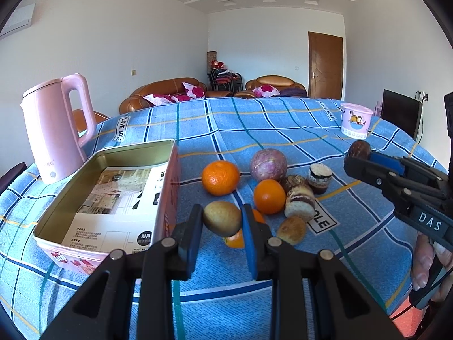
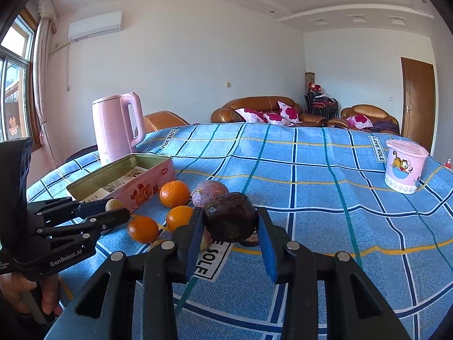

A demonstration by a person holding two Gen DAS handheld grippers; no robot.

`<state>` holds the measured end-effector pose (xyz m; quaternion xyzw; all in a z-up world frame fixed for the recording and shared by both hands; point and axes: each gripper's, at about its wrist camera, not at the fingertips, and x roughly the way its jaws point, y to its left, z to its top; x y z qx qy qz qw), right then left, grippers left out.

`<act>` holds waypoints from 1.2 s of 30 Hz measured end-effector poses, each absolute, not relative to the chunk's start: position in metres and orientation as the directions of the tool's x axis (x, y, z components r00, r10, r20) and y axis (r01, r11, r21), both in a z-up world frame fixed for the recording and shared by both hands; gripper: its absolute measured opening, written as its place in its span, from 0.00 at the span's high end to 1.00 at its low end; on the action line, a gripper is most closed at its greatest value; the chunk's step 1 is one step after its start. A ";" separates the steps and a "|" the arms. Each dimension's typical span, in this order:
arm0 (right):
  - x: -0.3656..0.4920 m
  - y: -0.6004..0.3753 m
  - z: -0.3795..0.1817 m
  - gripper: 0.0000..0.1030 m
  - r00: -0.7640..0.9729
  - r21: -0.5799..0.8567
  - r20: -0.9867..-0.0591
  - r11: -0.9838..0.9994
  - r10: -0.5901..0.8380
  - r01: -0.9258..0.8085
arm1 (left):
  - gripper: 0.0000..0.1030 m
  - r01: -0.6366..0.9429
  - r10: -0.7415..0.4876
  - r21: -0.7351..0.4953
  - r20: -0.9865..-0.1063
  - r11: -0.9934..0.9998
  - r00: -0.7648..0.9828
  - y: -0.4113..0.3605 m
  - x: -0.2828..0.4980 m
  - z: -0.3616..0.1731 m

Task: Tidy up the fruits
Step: 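Carry the kiwi in the left tool while the right tool carries the purple fruit to the tin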

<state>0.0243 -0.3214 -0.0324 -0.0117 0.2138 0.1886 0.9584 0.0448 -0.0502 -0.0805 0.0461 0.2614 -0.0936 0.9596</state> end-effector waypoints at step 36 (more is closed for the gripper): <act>0.000 -0.298 -0.007 0.62 0.859 -0.020 -0.303 0.899 0.412 -0.438 | 0.72 0.114 -0.069 0.070 -0.455 0.991 0.888 -0.028 0.040 -0.060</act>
